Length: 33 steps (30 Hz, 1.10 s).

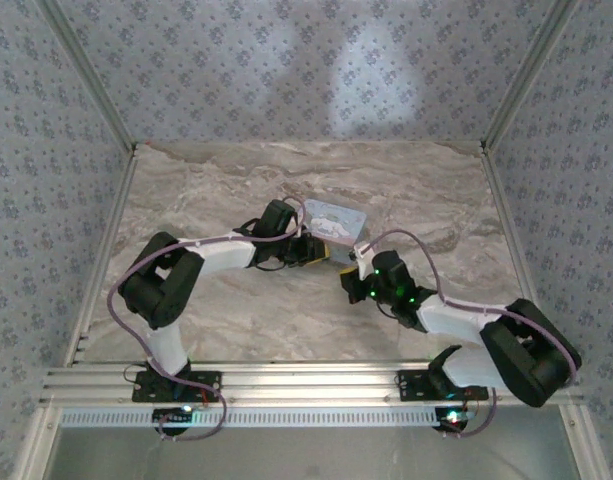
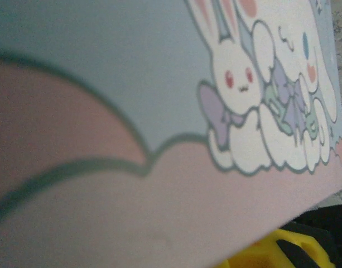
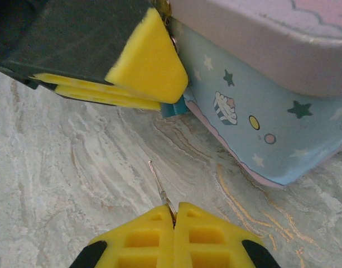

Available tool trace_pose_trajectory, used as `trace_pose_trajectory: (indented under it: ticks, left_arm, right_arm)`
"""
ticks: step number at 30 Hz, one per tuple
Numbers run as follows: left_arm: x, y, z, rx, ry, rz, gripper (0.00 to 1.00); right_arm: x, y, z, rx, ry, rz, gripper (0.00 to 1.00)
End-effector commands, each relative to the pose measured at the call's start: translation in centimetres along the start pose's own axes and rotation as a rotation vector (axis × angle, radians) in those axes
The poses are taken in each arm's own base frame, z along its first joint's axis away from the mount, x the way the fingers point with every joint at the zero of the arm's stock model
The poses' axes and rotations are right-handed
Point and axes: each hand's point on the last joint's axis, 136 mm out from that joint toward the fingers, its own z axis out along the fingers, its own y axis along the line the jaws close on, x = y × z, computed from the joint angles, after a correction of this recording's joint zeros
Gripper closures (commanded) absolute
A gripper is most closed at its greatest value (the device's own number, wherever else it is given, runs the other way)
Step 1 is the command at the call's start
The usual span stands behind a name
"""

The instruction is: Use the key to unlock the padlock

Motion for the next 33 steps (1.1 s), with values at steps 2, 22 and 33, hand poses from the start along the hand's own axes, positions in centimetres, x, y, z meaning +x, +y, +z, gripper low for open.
trace_pose_trajectory:
  ticks: [2,22,33]
  left_arm:
    - [-0.3,-3.1,-1.6,0.087,0.0,0.009,0.87]
    - [-0.1,-3.3,-1.9,0.093,0.012,-0.001,0.88]
    - [0.1,-3.1,-1.8,0.087,0.017,-0.006,0.88]
  right_arm:
    - [-1.5,-0.2,0.7,0.03,-0.06,-0.052,1.0]
    - [-2.3,-0.5,2.3,0.048,-0.09,-0.091,1.0]
    - [-3.0,-0.6,2.4,0.049,-0.122,-0.084,1.0]
